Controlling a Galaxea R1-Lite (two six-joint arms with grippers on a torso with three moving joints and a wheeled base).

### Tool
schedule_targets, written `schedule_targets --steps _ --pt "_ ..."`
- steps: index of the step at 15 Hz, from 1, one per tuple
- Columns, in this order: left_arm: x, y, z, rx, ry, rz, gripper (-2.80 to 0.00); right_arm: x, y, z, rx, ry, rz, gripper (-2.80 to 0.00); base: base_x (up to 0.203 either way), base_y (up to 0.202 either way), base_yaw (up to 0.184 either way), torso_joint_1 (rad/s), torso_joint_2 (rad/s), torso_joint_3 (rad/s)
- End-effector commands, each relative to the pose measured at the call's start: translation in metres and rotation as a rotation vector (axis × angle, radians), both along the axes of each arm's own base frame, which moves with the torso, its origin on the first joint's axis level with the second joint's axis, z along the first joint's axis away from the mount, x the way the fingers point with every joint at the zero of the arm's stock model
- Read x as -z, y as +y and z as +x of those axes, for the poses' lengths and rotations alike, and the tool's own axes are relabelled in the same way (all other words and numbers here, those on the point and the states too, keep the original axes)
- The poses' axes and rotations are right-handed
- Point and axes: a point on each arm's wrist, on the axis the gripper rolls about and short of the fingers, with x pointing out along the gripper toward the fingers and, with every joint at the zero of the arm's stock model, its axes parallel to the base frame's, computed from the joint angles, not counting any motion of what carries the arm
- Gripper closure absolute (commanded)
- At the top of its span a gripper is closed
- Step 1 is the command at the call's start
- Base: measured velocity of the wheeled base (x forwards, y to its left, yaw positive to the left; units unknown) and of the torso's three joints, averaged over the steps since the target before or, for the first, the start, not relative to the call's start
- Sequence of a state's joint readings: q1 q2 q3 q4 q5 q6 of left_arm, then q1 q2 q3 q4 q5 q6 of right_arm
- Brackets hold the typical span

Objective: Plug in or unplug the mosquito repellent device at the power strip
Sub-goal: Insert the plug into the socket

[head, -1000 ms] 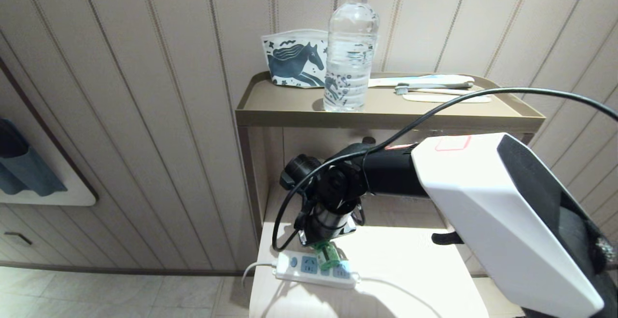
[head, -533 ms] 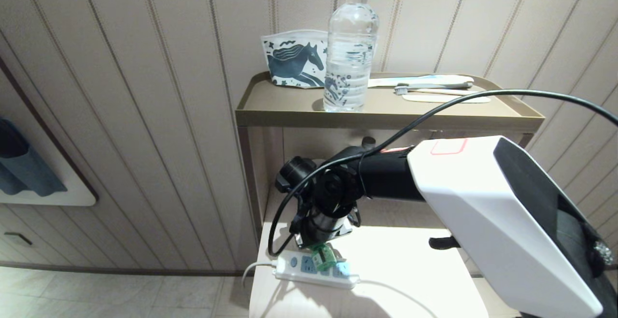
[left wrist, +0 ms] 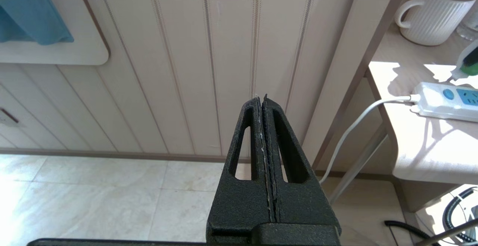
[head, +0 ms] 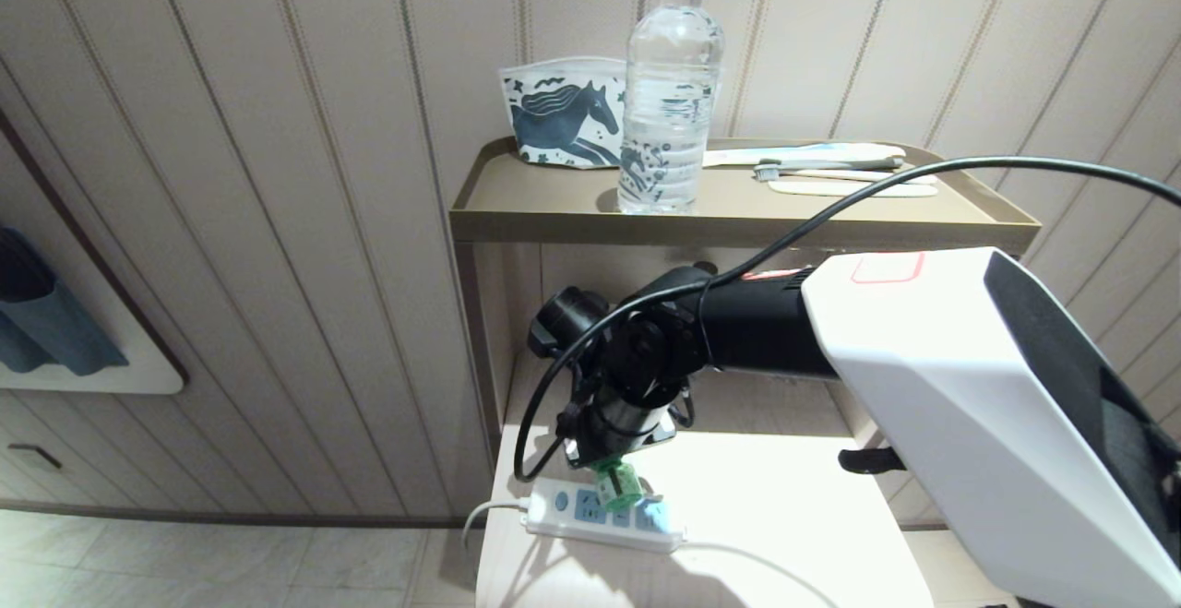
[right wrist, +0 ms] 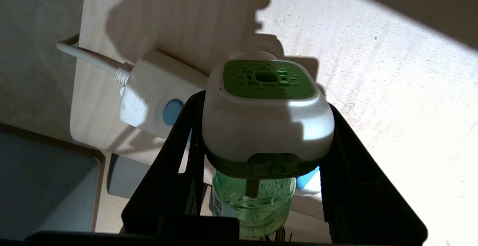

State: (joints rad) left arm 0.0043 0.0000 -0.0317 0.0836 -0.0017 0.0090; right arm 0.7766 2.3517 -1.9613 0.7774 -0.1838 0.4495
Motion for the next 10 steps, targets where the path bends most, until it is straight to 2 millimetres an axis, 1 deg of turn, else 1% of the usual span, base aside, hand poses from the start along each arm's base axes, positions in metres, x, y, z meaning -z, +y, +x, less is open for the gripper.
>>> schedule_targets --steps 1,3,5,8,10 --pt "0.000 0.000 0.000 -0.001 0.002 0.000 0.00 -0.012 -0.006 0.002 0.024 -0.030 0.014 0.00 0.000 0.000 0.000 0.000 0.00 0.000" --pt "0.000 0.000 0.000 -0.001 0.002 0.000 0.00 -0.021 -0.007 0.004 0.067 -0.096 0.029 0.00 0.000 0.000 0.000 0.000 0.00 0.000" --pt "0.000 0.000 0.000 -0.001 0.003 0.000 0.00 -0.035 -0.011 0.000 0.100 -0.125 0.049 0.00 0.000 0.000 0.000 0.000 0.00 0.000" --pt "0.000 0.000 0.000 0.000 0.003 0.001 0.00 -0.058 -0.022 -0.013 0.138 -0.117 0.061 0.00 0.000 0.000 0.000 0.000 0.00 0.000" --pt "0.000 0.000 0.000 -0.001 0.003 0.000 0.00 -0.066 -0.029 -0.025 0.138 -0.073 0.019 0.00 0.000 0.000 0.000 0.000 0.00 0.000"
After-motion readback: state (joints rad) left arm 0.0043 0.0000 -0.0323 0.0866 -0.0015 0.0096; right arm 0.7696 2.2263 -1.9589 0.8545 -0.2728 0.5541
